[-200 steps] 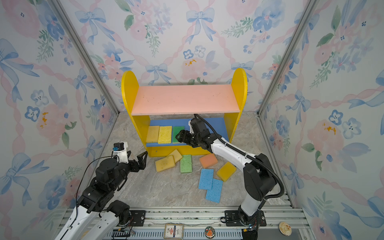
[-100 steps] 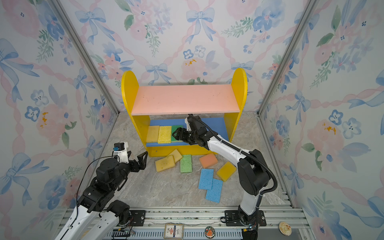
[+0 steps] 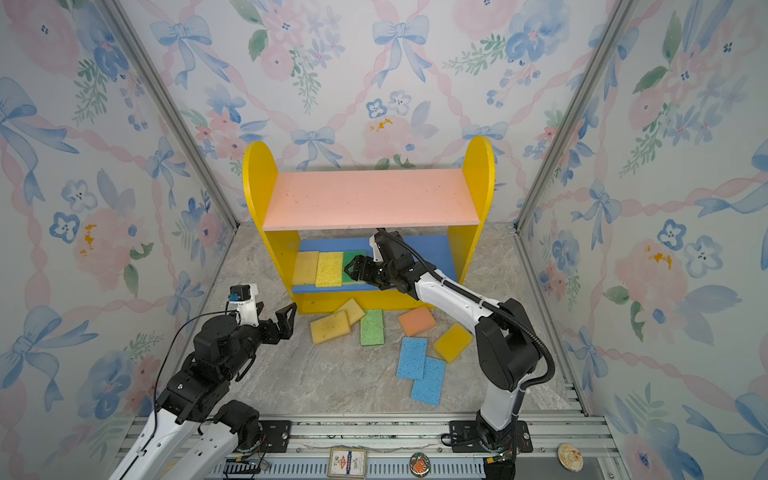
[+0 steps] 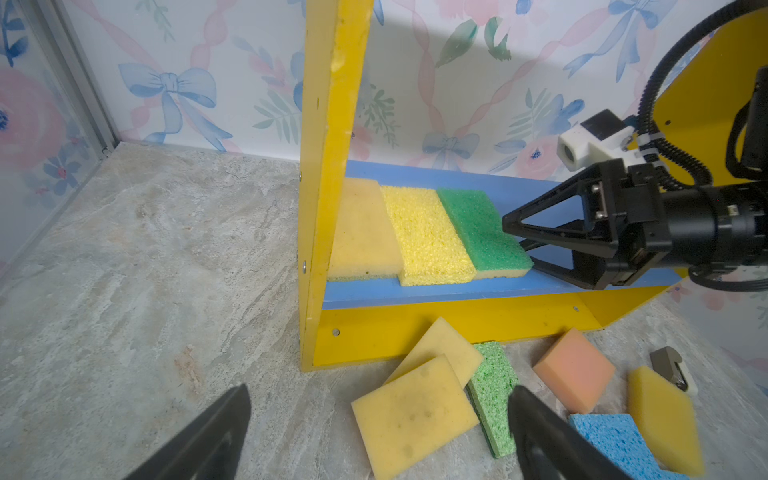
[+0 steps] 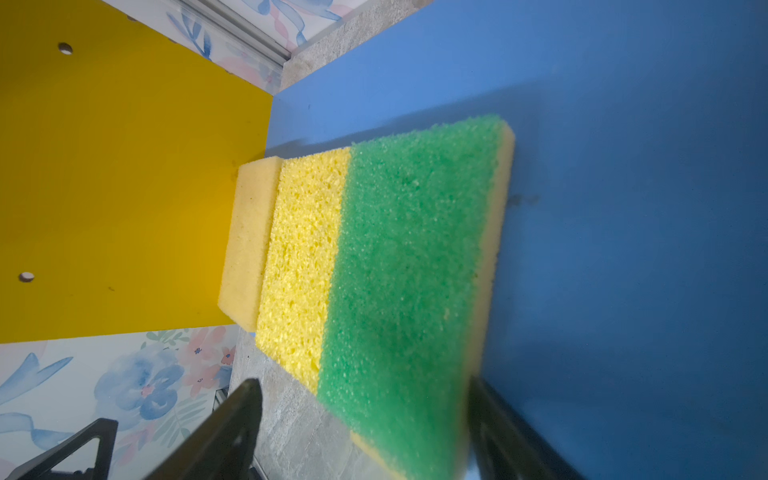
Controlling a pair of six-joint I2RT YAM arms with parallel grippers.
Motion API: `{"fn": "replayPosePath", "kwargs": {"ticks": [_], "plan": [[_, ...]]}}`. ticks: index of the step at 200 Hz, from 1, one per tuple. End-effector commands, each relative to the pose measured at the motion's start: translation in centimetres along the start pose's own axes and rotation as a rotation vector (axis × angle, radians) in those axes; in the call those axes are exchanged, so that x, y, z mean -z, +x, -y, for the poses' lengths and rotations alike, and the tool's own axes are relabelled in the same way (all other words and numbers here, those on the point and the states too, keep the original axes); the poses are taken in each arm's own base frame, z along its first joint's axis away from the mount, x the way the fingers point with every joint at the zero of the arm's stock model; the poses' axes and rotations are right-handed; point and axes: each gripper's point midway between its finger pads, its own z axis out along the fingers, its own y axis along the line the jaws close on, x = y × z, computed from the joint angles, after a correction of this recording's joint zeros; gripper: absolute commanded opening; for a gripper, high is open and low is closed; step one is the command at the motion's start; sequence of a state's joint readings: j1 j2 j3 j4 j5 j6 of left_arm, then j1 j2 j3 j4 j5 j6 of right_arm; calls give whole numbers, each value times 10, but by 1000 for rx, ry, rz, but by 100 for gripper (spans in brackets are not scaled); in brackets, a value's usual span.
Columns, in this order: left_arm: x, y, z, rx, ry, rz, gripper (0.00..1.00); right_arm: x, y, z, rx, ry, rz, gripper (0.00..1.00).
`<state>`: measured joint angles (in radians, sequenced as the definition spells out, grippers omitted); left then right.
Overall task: Place and organize the cleaning sponges onto the shelf
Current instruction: 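Withdraw the right gripper from the shelf toward the sponges on the table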
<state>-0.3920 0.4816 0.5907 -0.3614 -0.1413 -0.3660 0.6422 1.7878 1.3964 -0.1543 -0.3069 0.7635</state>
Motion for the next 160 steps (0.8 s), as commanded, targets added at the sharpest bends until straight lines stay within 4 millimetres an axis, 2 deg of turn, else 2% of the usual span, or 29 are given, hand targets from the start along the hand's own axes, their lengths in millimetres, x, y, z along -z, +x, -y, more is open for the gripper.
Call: {"fn": "replayPosePath", "kwargs": {"ticks": [1, 62, 88, 93, 128, 160], "plan": [[-2, 1, 1, -19, 8, 4, 98, 1, 15, 32, -19, 98, -47, 79], [-3, 3, 2, -20, 15, -2, 98, 19, 19, 43, -21, 122, -25, 80], [-4, 5, 3, -22, 20, -7, 98, 28, 31, 48, -27, 133, -33, 80], [-4, 5, 3, -23, 21, -7, 98, 37, 31, 44, -19, 124, -20, 80], [-5, 7, 6, -27, 35, -17, 98, 64, 62, 53, 50, 219, -29, 80], [-6, 7, 10, -32, 61, -18, 98, 90, 96, 51, 189, 340, -25, 81]]}}
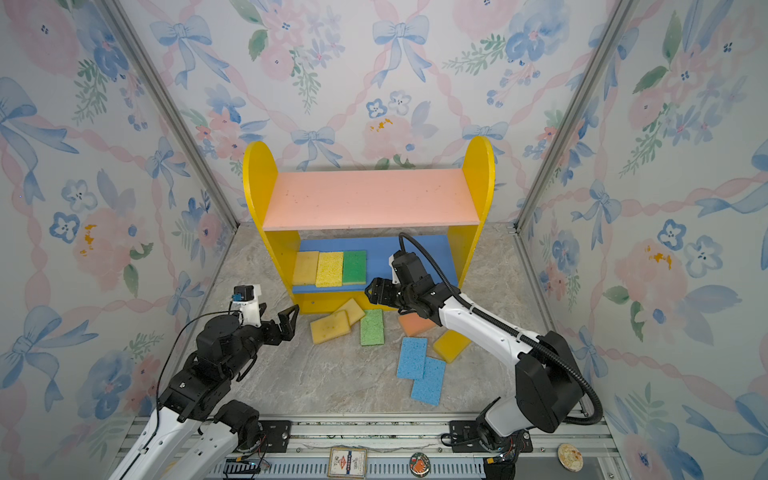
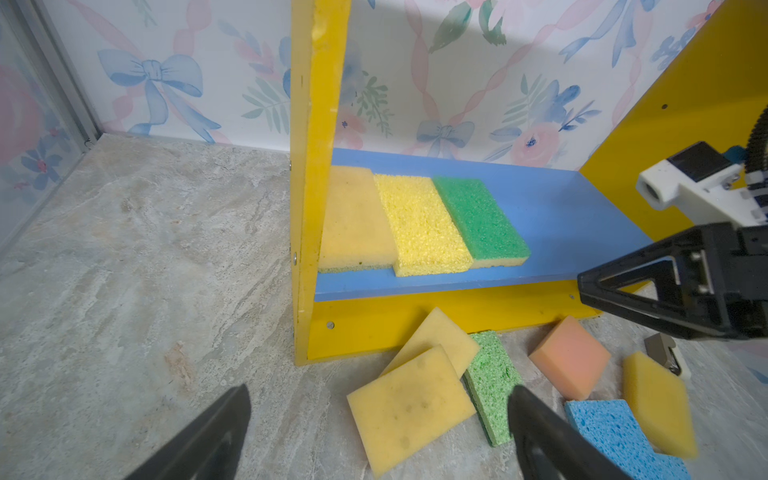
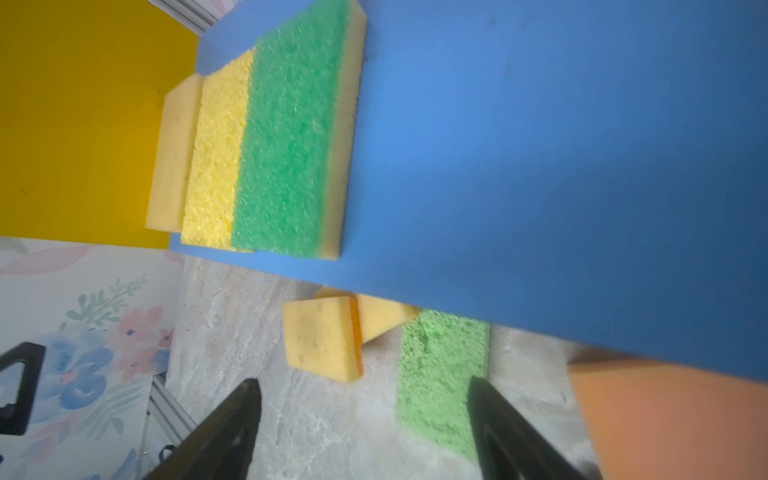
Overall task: Place and organize the cleaning sponges onto the shelf
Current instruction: 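Withdraw the right gripper from the shelf toward the sponges on the table, then grasp the light green cellulose sponge with the right gripper and lift it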
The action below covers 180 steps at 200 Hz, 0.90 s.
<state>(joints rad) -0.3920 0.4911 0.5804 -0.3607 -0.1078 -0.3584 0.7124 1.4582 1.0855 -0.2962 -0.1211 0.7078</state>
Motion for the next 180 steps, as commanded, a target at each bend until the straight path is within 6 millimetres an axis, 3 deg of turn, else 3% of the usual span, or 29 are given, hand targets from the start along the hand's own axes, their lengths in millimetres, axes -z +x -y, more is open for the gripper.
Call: {"fn": "replayPosePath", "kwargs": {"ticks": [1, 25, 68, 106, 117, 180], "plan": [[-2, -2, 6, -22, 35, 10, 98, 19, 30, 16, 121, 161, -9, 81], [-3, -1, 8, -23, 43, 6, 98, 22, 50, 15, 228, 243, -5, 85], [-5, 2, 10, -25, 53, -6, 98, -12, 77, 15, 280, 290, -90, 100], [-4, 1, 9, -24, 51, -1, 98, -39, 88, 13, 332, 348, -130, 97], [-4, 1, 10, -24, 53, -1, 98, -51, 95, 21, 345, 390, -154, 97], [-6, 3, 10, -29, 55, -9, 98, -76, 106, 33, 367, 450, -192, 97]]}}
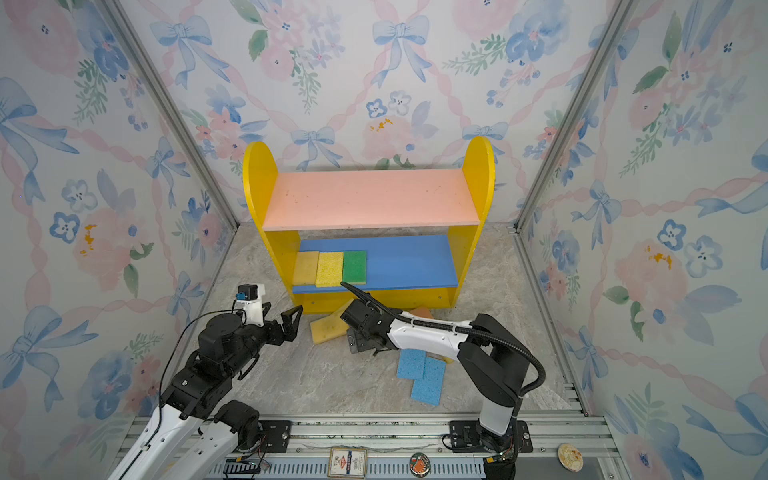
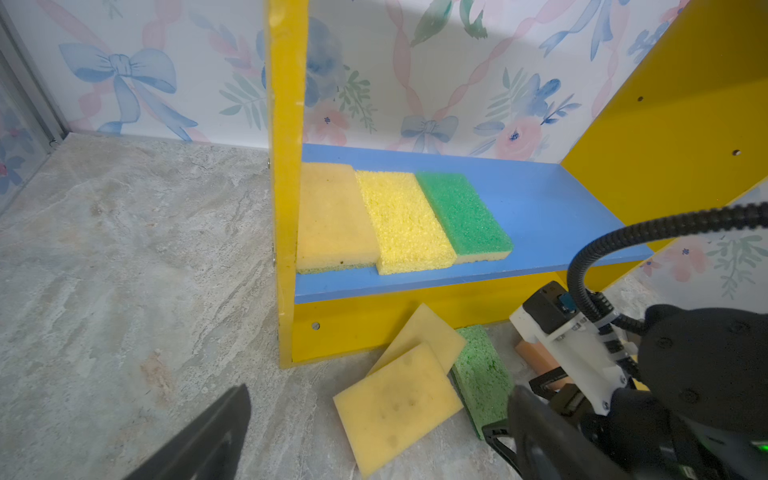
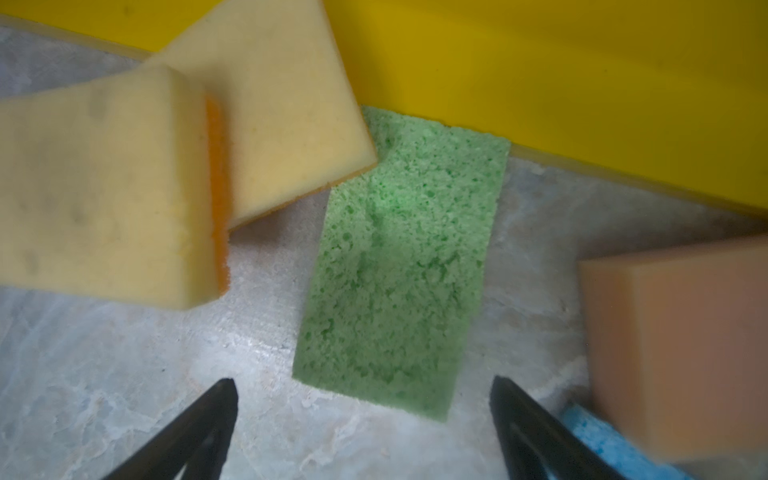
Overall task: Place and organize the cleaning sponges onto the shelf
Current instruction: 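Grasp the light green cellulose sponge with the right gripper and lift it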
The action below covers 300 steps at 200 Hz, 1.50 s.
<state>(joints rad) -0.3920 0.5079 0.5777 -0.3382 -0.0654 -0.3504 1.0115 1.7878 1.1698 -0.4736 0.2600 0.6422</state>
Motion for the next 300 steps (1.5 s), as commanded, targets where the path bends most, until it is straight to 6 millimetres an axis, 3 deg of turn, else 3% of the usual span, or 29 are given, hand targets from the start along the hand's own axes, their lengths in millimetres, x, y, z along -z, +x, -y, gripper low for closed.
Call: {"fn": "replayPosePath", "kwargs": {"ticks": [1, 71, 100, 165, 214, 273, 300], "plan": [[-2, 2, 2, -20, 13, 0, 98, -5, -1, 3, 23, 43, -8, 97], [-3, 3, 2, -21, 11, -4, 98, -36, 13, 11, -97, -35, -96, 97], [-4, 3, 1, -21, 8, -6, 98, -40, 16, 14, -97, -25, -118, 100], [-3, 3, 1, -21, 10, -3, 98, -45, 23, 20, -72, 30, -154, 91], [-3, 2, 2, -21, 12, -2, 98, -22, 9, 15, -32, 29, -59, 75], [6, -5, 4, -13, 15, 40, 98, 19, 0, 28, -49, 2, 33, 71], [11, -14, 8, 17, 36, 62, 98, 51, -6, 37, -62, -27, 88, 71]]}}
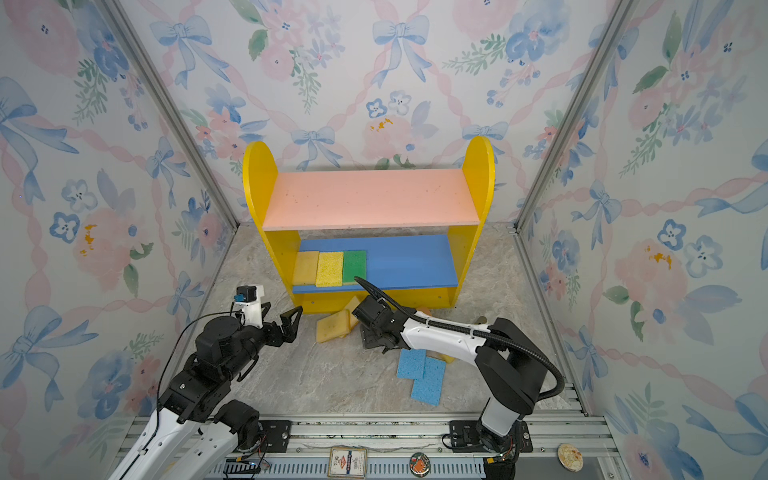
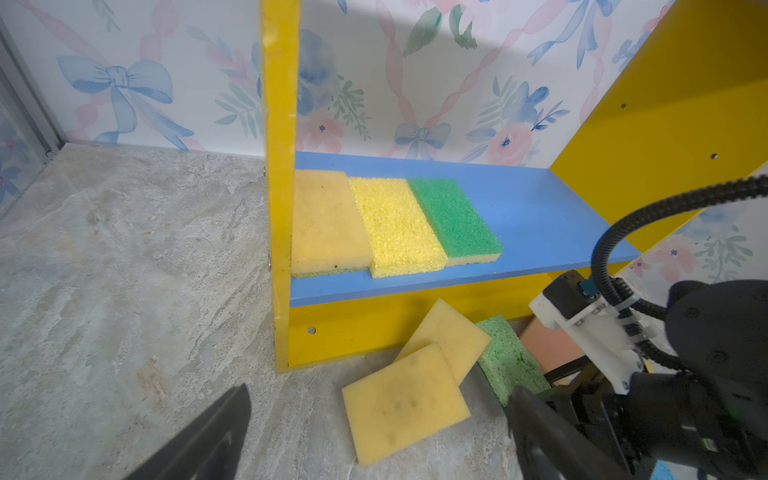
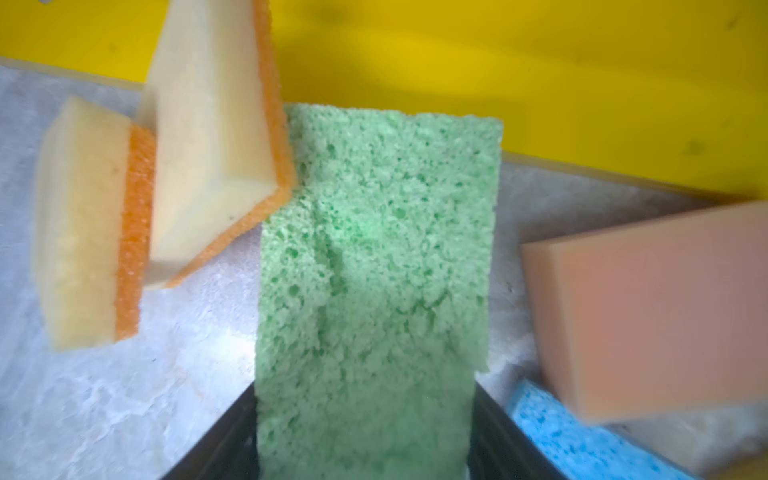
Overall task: Place and organize the cleaning sponges onto the shelf
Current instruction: 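Grasp the light green cellulose sponge with the right gripper and lift it, then hold the light green sponge up with the right gripper while the left gripper approaches it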
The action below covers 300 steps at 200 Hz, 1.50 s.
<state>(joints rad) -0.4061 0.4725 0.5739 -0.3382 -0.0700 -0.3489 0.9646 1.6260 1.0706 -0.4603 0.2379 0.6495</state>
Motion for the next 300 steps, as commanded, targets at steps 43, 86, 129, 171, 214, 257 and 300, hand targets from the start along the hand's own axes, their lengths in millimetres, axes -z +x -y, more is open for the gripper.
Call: {"fn": "replayPosePath", "kwargs": {"ticks": [43, 86, 129, 171, 214, 257, 300], "plan": [[-3, -13, 35, 218, 168, -45, 98, 59, 0, 24, -8, -32, 88, 72], [-17, 11, 83, 462, 430, -190, 98, 88, -4, 20, -31, -127, 140, 72], [-12, 23, 112, 600, 582, -163, 98, 106, -10, -2, 9, -247, 186, 71], [-13, 33, 128, 622, 633, -178, 96, 120, -14, -32, 97, -329, 212, 71], [-18, 33, 133, 629, 635, -179, 86, 131, -13, -59, 178, -392, 222, 71], [-22, 37, 132, 635, 620, -188, 71, 138, -12, -79, 235, -433, 224, 71], [-23, 38, 132, 637, 614, -192, 60, 140, -10, -90, 268, -447, 222, 71]]}}
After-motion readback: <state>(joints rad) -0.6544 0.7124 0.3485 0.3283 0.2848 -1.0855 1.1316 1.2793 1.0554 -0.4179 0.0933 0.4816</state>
